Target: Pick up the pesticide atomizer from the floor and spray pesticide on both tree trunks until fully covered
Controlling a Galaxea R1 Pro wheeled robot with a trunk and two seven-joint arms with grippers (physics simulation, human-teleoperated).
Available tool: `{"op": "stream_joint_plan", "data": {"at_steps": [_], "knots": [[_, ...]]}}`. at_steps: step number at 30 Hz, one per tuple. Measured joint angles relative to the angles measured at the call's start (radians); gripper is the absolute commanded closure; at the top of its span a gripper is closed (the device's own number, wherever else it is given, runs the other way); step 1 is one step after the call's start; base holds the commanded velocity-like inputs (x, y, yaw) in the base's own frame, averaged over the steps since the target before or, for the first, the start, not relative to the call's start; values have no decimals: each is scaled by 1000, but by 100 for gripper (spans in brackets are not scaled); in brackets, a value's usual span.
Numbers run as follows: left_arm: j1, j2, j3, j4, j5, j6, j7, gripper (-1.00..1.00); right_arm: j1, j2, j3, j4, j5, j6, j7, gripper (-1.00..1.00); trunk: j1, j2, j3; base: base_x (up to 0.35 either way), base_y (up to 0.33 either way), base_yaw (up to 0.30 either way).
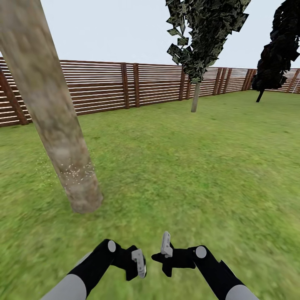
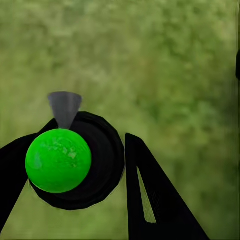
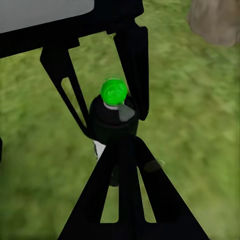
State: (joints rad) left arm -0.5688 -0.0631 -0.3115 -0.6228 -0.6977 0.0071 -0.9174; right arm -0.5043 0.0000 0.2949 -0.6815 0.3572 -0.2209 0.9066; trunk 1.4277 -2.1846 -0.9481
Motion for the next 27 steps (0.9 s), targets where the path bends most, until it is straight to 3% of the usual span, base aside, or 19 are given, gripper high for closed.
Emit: {"op": "stream_joint_plan", "data": {"at_steps": [12, 16, 27], "knots": [[0, -15, -2, 4, -1, -17, -1, 100, 0, 0, 0, 0, 0, 0, 0, 100, 0, 0, 0, 0, 0, 0], [0, -16, -45, 11, -1, -17, 0, 100, 0, 0, 0, 0, 0, 0, 0, 100, 0, 0, 0, 0, 0, 0], [0, -28, -51, 3, 7, -16, 1, 100, 0, 0, 0, 0, 0, 0, -1, 100, 0, 0, 0, 0, 0, 0]]}}
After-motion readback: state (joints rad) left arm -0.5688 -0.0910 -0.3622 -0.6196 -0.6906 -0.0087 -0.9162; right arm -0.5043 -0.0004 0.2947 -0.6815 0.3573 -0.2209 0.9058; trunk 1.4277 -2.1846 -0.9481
